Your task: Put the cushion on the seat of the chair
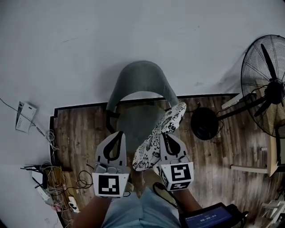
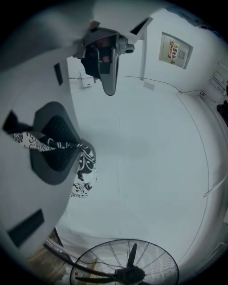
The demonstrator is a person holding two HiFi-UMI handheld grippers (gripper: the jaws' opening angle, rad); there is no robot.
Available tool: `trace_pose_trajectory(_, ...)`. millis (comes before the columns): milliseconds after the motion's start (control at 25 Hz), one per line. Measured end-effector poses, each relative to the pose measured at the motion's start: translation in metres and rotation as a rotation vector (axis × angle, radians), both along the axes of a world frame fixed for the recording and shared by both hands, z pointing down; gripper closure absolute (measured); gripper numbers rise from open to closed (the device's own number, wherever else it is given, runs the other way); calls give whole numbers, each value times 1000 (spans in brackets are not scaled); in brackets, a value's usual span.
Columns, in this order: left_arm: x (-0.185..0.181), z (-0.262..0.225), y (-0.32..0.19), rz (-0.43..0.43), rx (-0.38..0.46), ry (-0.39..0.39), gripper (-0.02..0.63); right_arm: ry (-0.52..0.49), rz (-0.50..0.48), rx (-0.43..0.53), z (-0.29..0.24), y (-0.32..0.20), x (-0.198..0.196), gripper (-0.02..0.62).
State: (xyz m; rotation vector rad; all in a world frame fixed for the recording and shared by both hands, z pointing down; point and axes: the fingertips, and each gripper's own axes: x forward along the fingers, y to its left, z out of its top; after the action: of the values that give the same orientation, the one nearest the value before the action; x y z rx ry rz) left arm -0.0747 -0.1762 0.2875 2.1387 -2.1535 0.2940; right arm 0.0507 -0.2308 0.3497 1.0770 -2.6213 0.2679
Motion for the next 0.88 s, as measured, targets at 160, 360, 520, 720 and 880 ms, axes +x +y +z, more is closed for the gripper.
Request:
trace_pose_trajectory(160, -8, 8, -14, -36, -10, 21, 597, 28, -45, -16, 12, -19, -12, 578)
trace_pose_trajectory(360, -28, 19, -27, -91, -33, 25, 597, 49, -110, -31, 29, -39, -38, 578)
trace_pose_trajectory(520, -53, 24, -26, -157, -32, 41, 597, 72, -185, -36, 38, -47, -72, 578)
trace_pose_trajectory(720, -87, 31, -12, -237, -53, 44, 597, 60, -307, -45, 40, -43, -128, 578)
trace_pose_trajectory(880, -119, 31, -1, -319, -43, 56, 597, 37, -385, -38, 31, -41, -175, 578)
